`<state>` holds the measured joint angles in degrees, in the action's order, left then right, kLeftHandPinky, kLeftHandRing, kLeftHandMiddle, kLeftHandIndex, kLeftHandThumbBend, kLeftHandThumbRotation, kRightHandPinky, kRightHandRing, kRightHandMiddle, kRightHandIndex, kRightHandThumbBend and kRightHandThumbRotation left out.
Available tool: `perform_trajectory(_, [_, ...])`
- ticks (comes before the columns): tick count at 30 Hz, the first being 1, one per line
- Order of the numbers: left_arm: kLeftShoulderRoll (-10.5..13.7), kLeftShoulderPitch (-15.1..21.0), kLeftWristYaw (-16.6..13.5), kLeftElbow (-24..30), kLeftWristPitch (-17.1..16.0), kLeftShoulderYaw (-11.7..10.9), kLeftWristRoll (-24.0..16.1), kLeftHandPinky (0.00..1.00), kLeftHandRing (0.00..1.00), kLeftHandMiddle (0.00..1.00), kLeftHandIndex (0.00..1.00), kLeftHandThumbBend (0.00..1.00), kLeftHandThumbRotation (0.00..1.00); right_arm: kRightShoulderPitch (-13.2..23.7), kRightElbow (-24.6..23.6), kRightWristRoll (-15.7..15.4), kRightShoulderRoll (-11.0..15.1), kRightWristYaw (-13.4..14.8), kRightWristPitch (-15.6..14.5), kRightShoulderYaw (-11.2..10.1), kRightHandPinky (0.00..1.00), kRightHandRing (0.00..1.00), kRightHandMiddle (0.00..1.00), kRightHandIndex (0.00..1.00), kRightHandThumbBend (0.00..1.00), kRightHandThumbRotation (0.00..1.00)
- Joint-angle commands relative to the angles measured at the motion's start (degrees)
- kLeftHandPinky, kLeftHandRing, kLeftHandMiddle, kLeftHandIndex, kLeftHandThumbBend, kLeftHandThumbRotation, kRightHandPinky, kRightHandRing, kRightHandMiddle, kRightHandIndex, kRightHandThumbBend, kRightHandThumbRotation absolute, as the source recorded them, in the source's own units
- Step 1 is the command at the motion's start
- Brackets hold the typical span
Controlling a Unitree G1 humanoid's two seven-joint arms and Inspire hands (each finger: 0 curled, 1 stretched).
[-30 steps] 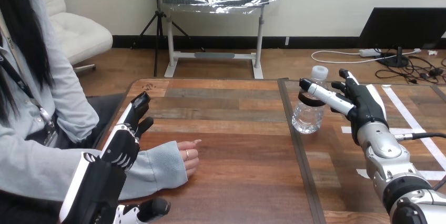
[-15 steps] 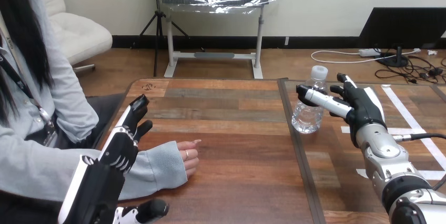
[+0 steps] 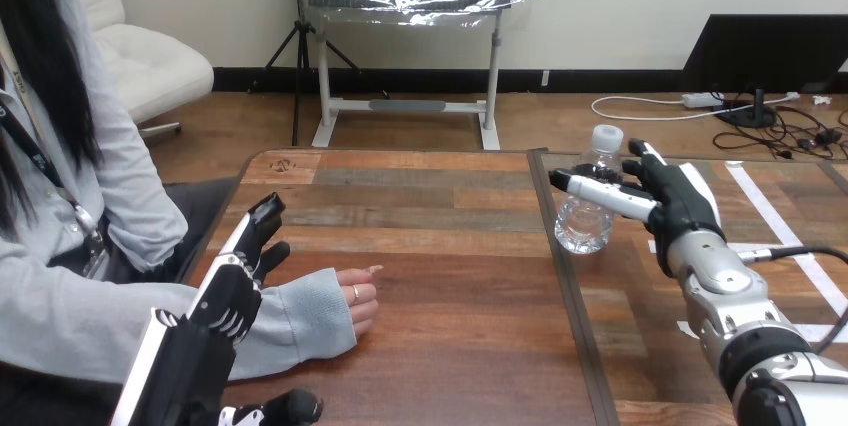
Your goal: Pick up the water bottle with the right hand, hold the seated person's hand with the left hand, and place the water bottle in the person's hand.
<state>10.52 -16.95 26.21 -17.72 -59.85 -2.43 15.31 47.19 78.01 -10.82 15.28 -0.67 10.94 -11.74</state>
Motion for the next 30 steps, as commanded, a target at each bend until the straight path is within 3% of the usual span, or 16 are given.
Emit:
perform_trajectory(1, [-0.4, 1.1, -1.0, 3.2, -0.8, -0.1, -0.2, 0.94, 0.99, 0.98, 0.94, 1.0, 0.63, 6.7, 0.1, -0.9, -0.6, 0.9, 0.8, 1.1, 0.89, 0.95, 0.97, 0.99, 0.96, 0.31])
perform_trajectory(8, [-0.4, 0.5, -1.5, 3.5, -1.1, -0.1, -0.4, 0.93, 0.98, 0.98, 0.93, 1.0, 0.63, 7.1, 0.3, -3.4, -1.0, 2.5, 0.4, 3.0, 0.86, 0.93, 0.95, 0.99, 0.93, 0.31])
perform_trajectory(22, [-0.7, 0.3, -1.9, 2.7, -2.3, 0.2, -0.2, 0.93, 0.98, 0.97, 0.92, 1.0, 0.62, 7.6, 0.3, -2.8, -1.9, 1.8, 0.0, 2.6, 0.85, 0.94, 0.95, 0.98, 0.89, 0.23])
perform_trajectory(30, [-0.9, 0.0, -2.1, 2.4, -2.4, 0.4, -0.2, 0.93, 0.98, 0.97, 0.92, 1.0, 0.61, 7.6, 0.4, -4.7, -1.8, 2.4, -0.4, 4.3, 0.85, 0.94, 0.95, 0.98, 0.91, 0.25])
